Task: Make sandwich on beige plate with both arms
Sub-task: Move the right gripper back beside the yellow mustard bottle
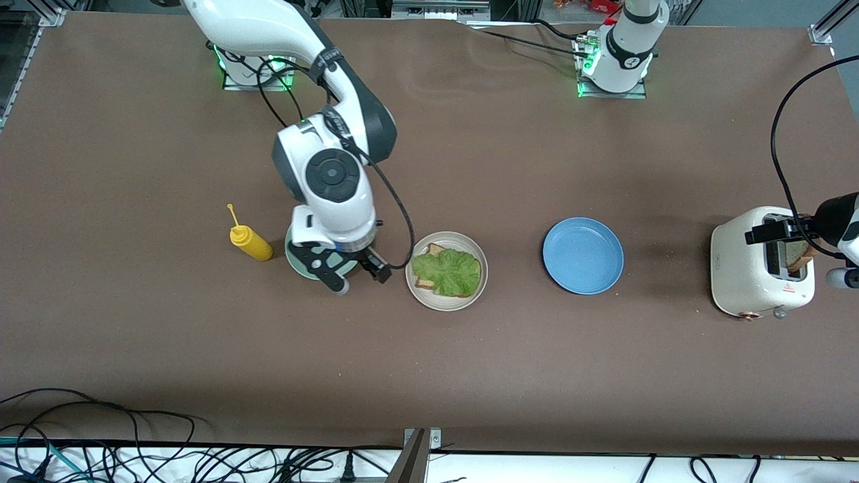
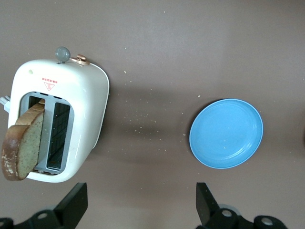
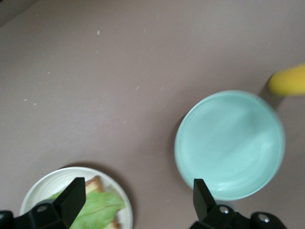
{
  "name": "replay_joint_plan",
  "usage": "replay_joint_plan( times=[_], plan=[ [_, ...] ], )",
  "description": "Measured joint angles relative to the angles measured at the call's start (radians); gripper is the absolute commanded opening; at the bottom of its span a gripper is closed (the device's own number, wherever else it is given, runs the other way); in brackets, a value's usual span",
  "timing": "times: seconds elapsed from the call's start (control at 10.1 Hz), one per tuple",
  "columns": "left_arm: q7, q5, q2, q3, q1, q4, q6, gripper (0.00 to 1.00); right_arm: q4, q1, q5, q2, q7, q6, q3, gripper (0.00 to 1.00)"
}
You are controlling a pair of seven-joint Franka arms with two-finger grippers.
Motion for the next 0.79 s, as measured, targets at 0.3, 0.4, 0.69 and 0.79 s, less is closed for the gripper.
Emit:
replay_joint_plan(
  times=[0.3,0.4,0.69,0.79],
  plan=[
    [0.000,0.000,0.000,0.000,0.000,0.000,0.000,1.00,-0.042,-0.021,0.001,-0.083,-0.322,-0.068,-0.078,1.00],
    [0.000,0.000,-0.001,0.000,0.000,0.000,0.000,1.00,-0.072,-0.048,0.005,-0.131,-0.447,-0.101,-0.086,1.00],
    [0.000,0.000,-0.004,-0.001,-0.001,0.004,0.000,1.00,-0.201,-0.162,0.052,-0.292,-0.796,-0.167,-0.093,1.00],
    [0.000,0.000,-0.005,-0.001,-0.001,0.006,-0.001,1.00,-0.253,-0.197,0.059,-0.334,-0.903,-0.167,-0.094,1.00]
  ],
)
